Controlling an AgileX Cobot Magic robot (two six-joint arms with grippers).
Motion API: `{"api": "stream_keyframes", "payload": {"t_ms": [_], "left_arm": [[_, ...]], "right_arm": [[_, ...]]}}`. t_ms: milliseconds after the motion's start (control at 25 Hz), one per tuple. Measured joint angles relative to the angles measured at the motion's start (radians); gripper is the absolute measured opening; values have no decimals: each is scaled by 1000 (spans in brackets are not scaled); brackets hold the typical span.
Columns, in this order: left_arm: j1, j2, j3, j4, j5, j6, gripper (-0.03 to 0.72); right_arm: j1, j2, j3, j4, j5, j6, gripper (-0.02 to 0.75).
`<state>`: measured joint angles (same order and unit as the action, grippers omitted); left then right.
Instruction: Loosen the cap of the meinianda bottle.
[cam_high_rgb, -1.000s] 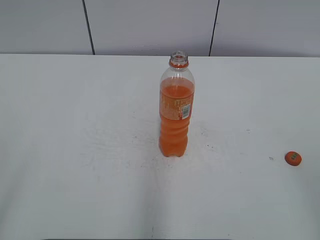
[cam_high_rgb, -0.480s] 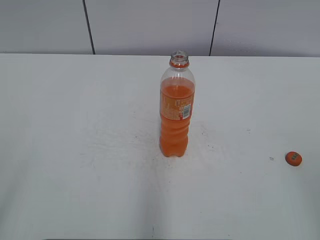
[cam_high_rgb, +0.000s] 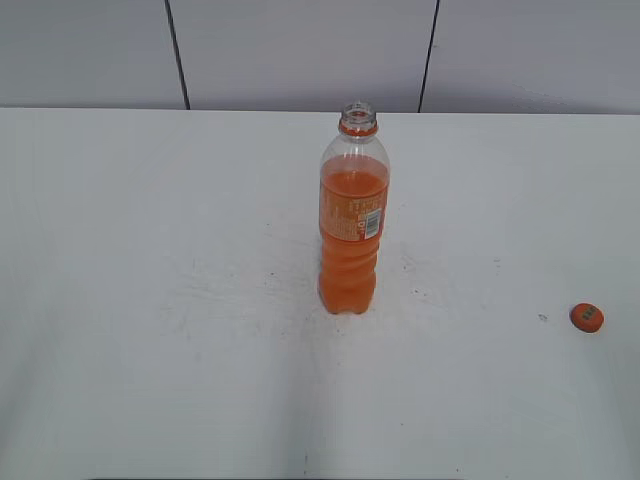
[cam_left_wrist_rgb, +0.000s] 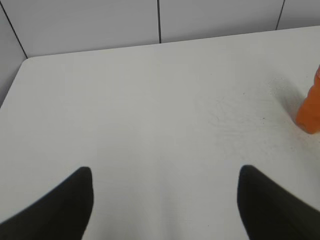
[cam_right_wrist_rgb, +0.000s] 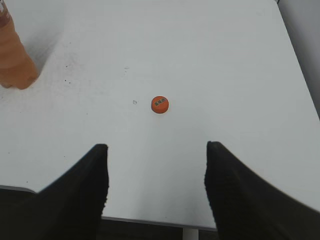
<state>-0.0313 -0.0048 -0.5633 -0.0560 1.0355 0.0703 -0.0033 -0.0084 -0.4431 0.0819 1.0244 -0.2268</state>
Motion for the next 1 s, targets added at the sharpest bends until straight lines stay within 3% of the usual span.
{"api": "stream_keyframes", "payload": {"t_ms": [1000], "left_arm": [[0, 0, 0, 0, 0, 0, 536]], "right_arm": [[0, 0, 0, -1, 0, 0, 460]]}}
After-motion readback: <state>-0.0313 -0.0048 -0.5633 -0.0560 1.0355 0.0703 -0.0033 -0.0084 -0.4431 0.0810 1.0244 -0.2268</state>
